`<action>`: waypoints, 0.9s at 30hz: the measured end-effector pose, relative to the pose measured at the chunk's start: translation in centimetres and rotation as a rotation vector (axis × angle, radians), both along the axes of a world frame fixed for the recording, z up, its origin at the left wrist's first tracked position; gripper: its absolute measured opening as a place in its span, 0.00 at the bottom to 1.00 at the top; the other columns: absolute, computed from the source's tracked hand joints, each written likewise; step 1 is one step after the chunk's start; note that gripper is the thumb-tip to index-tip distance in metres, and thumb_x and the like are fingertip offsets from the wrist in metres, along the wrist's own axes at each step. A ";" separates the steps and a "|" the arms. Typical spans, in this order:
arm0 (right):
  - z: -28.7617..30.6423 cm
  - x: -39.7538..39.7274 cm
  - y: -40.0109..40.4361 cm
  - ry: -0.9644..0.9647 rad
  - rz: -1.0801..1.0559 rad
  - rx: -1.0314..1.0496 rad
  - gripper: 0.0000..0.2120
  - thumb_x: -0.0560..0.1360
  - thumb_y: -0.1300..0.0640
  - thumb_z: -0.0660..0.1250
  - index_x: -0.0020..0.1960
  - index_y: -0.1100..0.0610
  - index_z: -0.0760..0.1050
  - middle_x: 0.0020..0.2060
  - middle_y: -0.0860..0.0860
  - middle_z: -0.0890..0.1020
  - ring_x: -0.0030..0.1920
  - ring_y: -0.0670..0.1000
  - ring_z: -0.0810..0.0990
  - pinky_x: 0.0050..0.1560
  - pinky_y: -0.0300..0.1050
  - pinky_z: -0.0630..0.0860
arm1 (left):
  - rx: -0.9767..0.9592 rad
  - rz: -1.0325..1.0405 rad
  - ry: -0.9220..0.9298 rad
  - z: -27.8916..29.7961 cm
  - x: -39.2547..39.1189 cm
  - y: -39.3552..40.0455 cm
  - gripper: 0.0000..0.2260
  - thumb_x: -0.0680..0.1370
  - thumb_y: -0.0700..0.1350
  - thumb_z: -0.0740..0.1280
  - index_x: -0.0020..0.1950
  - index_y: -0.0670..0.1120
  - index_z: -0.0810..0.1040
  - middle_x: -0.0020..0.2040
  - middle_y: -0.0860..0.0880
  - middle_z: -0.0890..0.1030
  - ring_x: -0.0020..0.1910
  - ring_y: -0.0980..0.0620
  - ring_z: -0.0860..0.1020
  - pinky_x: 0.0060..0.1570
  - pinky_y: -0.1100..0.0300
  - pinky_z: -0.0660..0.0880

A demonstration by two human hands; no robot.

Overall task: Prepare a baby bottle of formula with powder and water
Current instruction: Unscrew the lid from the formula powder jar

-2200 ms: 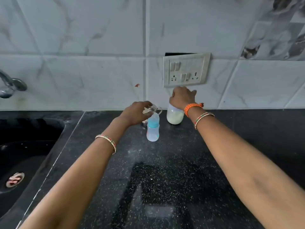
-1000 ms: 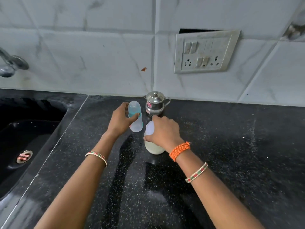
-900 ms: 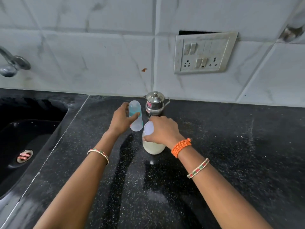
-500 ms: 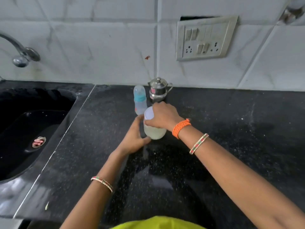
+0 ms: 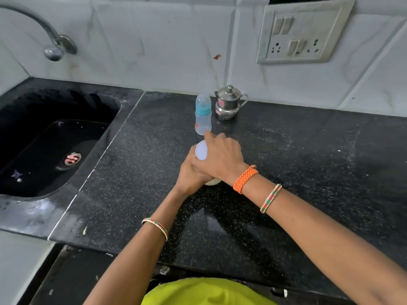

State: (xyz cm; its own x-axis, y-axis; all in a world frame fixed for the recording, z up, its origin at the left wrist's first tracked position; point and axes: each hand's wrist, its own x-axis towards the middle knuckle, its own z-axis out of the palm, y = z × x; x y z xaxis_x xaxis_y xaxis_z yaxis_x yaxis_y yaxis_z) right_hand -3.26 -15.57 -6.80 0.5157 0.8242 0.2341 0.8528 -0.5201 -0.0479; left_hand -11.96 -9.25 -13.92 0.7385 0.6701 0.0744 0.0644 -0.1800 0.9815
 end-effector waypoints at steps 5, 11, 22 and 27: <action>-0.2 0.8 0.0 -0.046 0.173 0.025 0.26 0.66 0.35 0.61 0.56 0.52 0.72 0.38 0.54 0.77 0.35 0.57 0.75 0.35 0.45 0.62 | 0.012 -0.056 0.077 0.3 -0.1 1.2 0.30 0.61 0.42 0.81 0.56 0.62 0.74 0.52 0.65 0.81 0.51 0.67 0.78 0.44 0.75 0.73; 0.0 2.2 0.1 -0.066 0.388 0.030 0.25 0.68 0.34 0.59 0.53 0.53 0.71 0.37 0.53 0.77 0.34 0.56 0.76 0.33 0.44 0.66 | 0.003 -0.035 0.069 0.7 -0.3 1.0 0.29 0.59 0.44 0.80 0.54 0.65 0.74 0.50 0.64 0.81 0.50 0.66 0.79 0.44 0.72 0.74; 3.2 3.2 -0.2 -0.204 0.889 -0.307 0.24 0.69 0.39 0.64 0.55 0.56 0.70 0.37 0.54 0.76 0.33 0.54 0.73 0.32 0.47 0.70 | -0.015 -0.288 0.233 1.9 -0.6 1.7 0.29 0.58 0.45 0.81 0.56 0.43 0.77 0.53 0.45 0.82 0.55 0.47 0.80 0.57 0.48 0.77; 3.9 3.1 -1.3 -0.215 0.703 -0.345 0.27 0.71 0.35 0.60 0.57 0.56 0.69 0.42 0.54 0.77 0.35 0.53 0.70 0.34 0.46 0.66 | -0.078 -0.339 0.184 2.1 -0.4 1.1 0.35 0.60 0.40 0.80 0.63 0.44 0.70 0.59 0.43 0.79 0.59 0.46 0.77 0.60 0.53 0.75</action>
